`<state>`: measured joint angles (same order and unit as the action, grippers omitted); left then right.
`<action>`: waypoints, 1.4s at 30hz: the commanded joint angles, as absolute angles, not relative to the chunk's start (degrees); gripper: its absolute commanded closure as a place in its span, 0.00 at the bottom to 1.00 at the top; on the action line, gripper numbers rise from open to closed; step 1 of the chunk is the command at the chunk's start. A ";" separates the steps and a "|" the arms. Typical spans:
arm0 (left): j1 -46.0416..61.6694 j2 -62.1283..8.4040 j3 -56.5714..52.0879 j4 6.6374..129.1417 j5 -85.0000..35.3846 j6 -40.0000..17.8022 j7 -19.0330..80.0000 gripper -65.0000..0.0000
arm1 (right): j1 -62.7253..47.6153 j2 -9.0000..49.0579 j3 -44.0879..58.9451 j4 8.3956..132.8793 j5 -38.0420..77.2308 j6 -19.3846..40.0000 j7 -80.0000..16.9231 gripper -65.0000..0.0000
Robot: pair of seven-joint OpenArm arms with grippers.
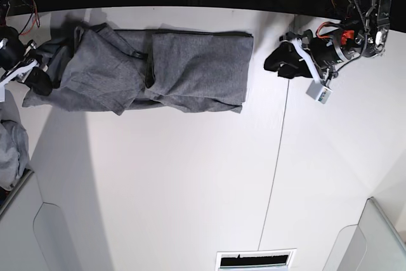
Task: Layout the t-shirt on the table in an organized manner, then fold the t-shirt properly
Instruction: 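Fold the strip end with the left gripper toward the right gripper, then fold the other strip end with the right gripper onto the stack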
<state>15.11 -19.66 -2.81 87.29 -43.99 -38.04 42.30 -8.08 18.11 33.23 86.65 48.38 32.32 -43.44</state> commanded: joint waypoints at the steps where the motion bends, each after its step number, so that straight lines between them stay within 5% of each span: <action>1: 14.81 -19.35 -1.56 88.01 -45.04 -38.85 41.36 0.46 | -7.09 18.68 33.26 89.01 50.65 32.88 -42.50 1.00; 12: 14.61 -15.88 6.63 88.01 -39.75 -38.81 39.18 0.46 | -7.31 4.14 20.16 103.42 51.13 33.21 -43.46 1.00; 19: 14.57 -16.32 6.61 88.01 -38.28 -38.81 39.11 0.46 | -7.38 -2.09 6.42 101.51 39.83 33.21 -40.99 1.00; 23: 14.44 -16.36 5.45 88.01 -38.30 -38.79 38.92 0.46 | -7.49 -2.07 -0.21 101.41 37.67 33.21 -40.99 0.56; 25: 14.44 -16.36 4.38 88.01 -38.50 -38.79 38.76 0.46 | -7.44 -2.07 -2.87 101.45 37.76 33.23 -40.97 0.49; 36: 14.46 -21.61 -6.70 88.14 -47.86 -38.96 40.58 0.47 | -6.44 -4.80 -7.99 105.82 34.26 33.23 -37.50 0.49; 38: 14.48 -22.92 -9.45 88.84 -49.56 -40.00 41.17 0.51 | -5.30 -4.80 -6.72 106.37 29.76 33.19 -35.75 0.63; 40: 14.50 -24.08 -11.92 90.56 -52.49 -40.00 43.24 0.68 | -3.49 -4.78 -4.78 106.34 25.30 32.08 -35.33 0.92; 42: 14.68 -25.30 -12.99 93.19 -56.01 -40.00 44.60 0.86 | -1.50 -4.64 -2.31 106.28 21.37 31.33 -34.98 1.00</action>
